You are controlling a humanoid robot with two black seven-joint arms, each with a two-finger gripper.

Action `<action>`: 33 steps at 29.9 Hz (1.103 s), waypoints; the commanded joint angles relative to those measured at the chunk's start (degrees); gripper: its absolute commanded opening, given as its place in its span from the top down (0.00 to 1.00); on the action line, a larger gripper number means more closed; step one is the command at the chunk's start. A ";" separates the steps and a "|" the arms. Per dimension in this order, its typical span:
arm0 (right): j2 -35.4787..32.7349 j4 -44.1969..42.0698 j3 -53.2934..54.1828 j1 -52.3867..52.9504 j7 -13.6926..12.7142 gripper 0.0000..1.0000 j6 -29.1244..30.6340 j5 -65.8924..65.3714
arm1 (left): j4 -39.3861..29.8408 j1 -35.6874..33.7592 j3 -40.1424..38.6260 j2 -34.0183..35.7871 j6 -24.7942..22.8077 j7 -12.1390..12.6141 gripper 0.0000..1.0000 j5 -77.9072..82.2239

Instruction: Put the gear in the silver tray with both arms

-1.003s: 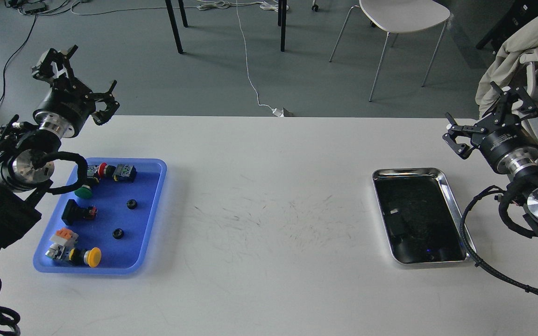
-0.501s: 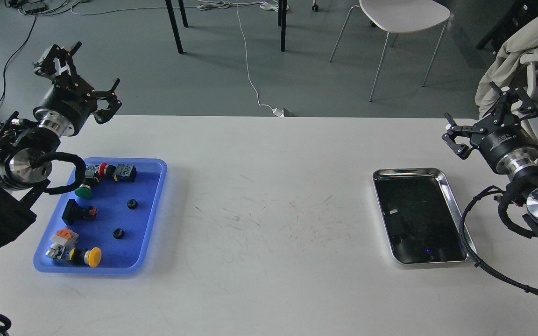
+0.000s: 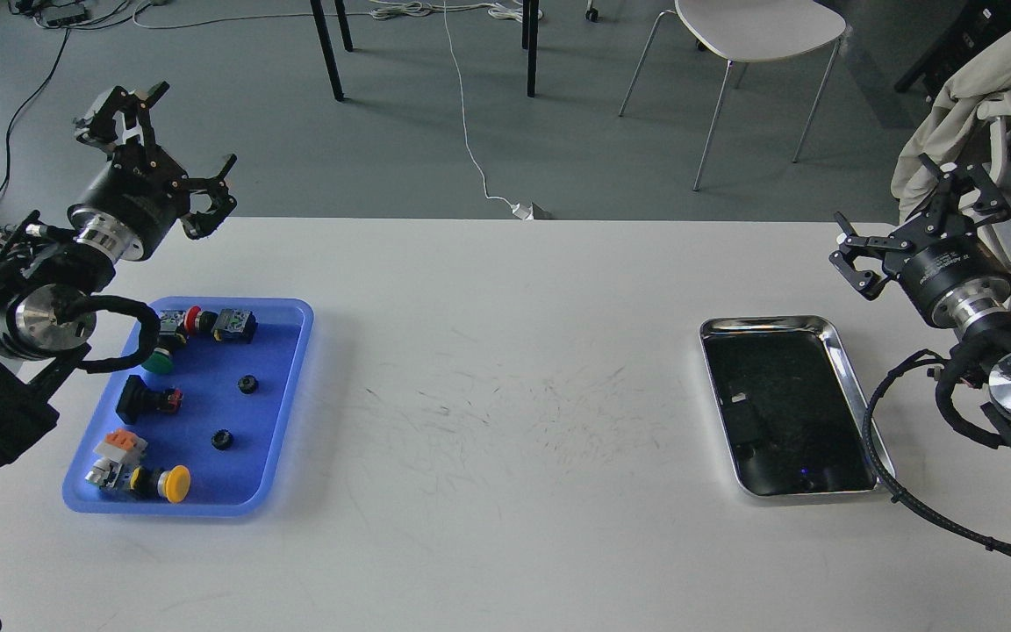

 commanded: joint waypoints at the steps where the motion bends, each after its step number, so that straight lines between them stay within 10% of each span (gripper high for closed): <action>1: -0.09 -0.01 0.00 -0.01 0.00 0.00 -0.05 -0.03 | -2.67 0.29 0.84 2.03 0.32 0.00 0.01 0.11; 33: 0.09 0.08 -0.26 -0.36 0.00 0.00 0.04 -0.74 | -38.18 8.11 7.69 26.64 4.28 -0.17 0.01 19.61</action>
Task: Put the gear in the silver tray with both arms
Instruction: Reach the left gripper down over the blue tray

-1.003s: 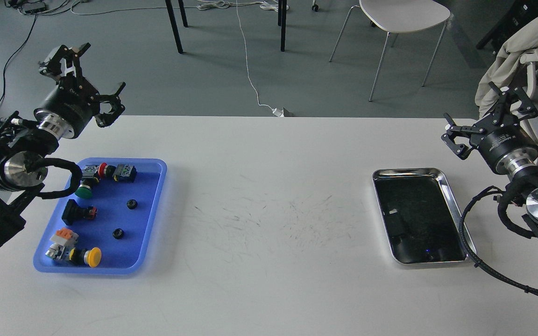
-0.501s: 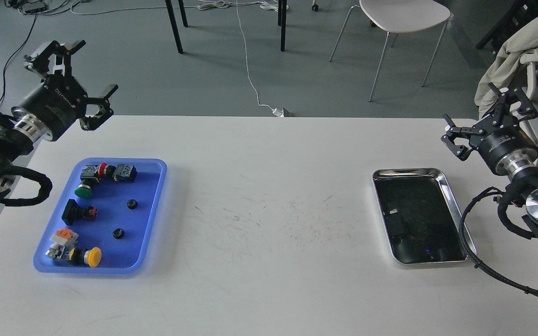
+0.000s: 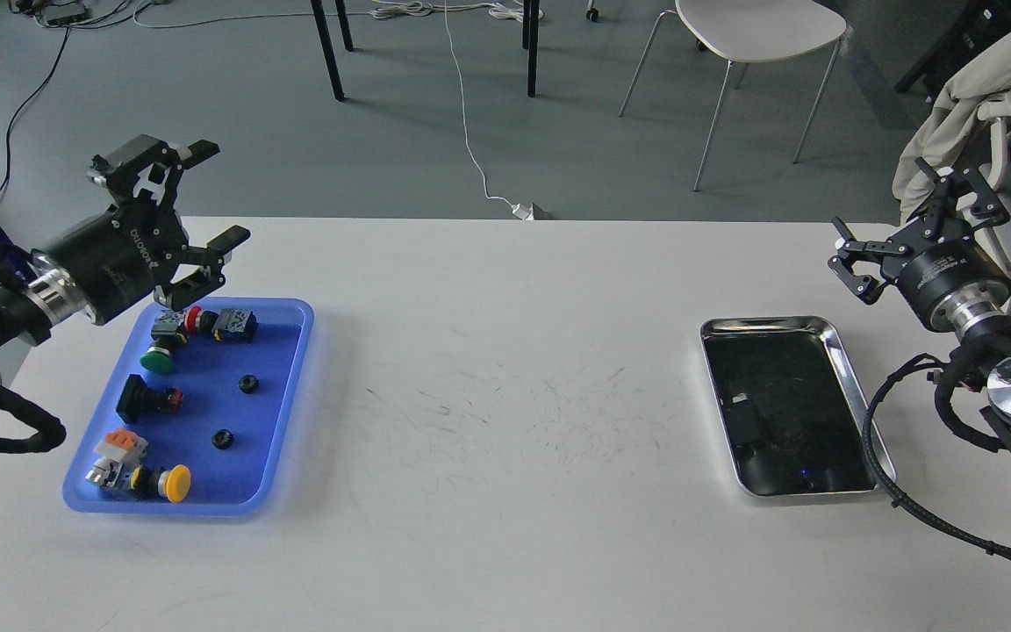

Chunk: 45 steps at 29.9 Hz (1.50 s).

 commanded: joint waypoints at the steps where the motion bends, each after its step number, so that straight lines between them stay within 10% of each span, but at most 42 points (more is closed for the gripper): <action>1: 0.09 -0.01 0.00 0.00 0.00 0.00 -0.01 0.00 | -2.95 0.27 -0.03 2.96 0.52 -0.02 0.01 5.77; 45: -1.05 -0.72 -0.17 -1.32 0.00 0.00 -0.01 -0.18 | -4.36 0.09 2.51 1.82 9.39 -5.11 0.03 101.93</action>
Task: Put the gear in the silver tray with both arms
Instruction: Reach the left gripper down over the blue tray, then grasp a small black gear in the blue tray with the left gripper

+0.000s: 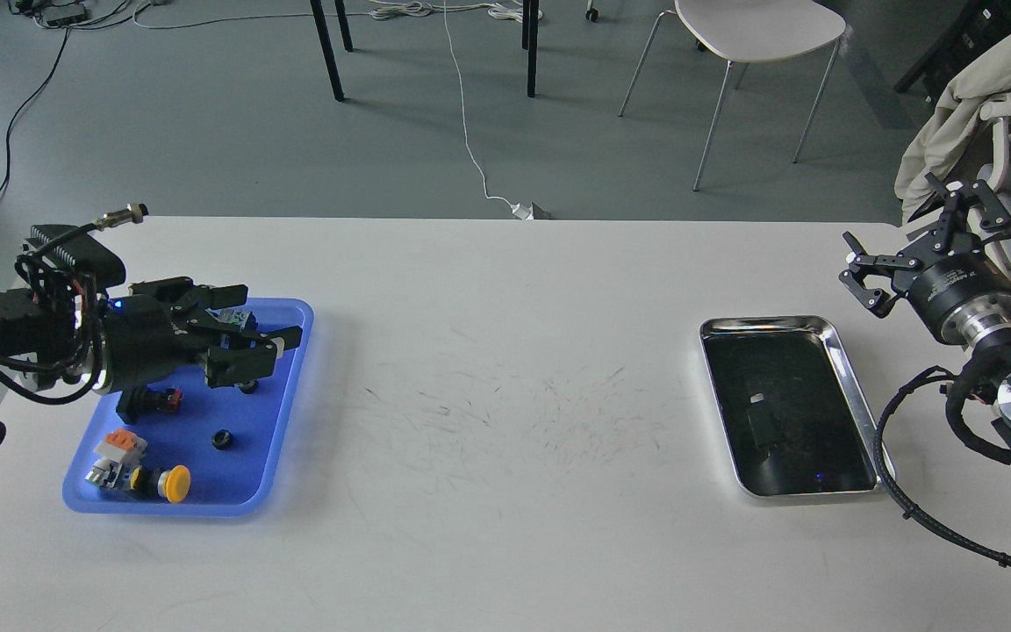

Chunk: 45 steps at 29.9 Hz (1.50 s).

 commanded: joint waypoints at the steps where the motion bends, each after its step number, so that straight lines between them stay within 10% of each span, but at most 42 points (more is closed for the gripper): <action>1: 0.00 0.00 0.01 0.00 0.00 0.00 -0.08 0.00 | 1.21 -0.11 2.16 -0.01 2.70 -0.01 0.03 5.86; 45: 0.00 -0.18 -1.58 0.18 0.35 0.00 -0.26 -0.09 | 19.14 -0.20 11.12 -7.92 9.82 -1.42 0.05 8.33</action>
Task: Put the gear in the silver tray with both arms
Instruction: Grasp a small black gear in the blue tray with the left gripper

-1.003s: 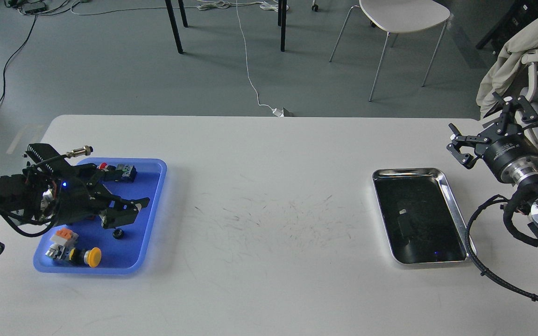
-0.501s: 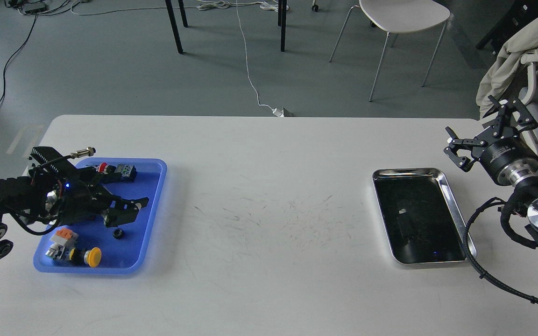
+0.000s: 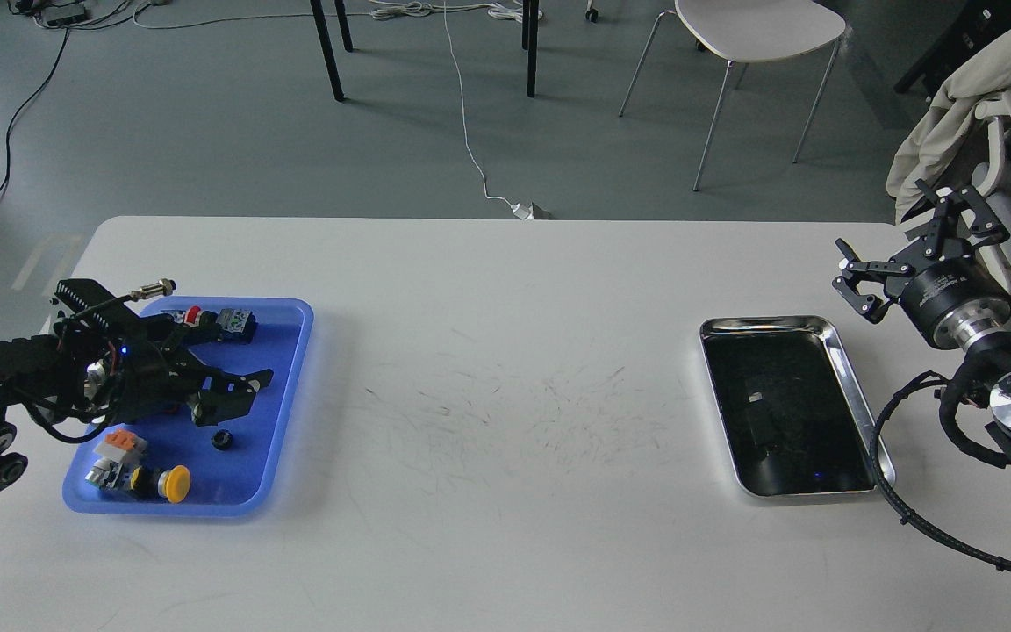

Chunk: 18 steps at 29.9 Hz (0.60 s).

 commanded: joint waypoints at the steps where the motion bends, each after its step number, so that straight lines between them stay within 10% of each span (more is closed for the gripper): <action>1: -0.05 -0.03 -0.08 -0.09 0.00 0.00 0.00 0.00 | 1.79 -0.24 2.98 -0.28 2.20 -0.22 0.05 0.03; 18: 0.04 -0.12 -0.96 0.00 0.09 0.00 -0.09 0.00 | 9.00 -0.41 4.30 -4.76 4.22 -1.28 0.20 0.11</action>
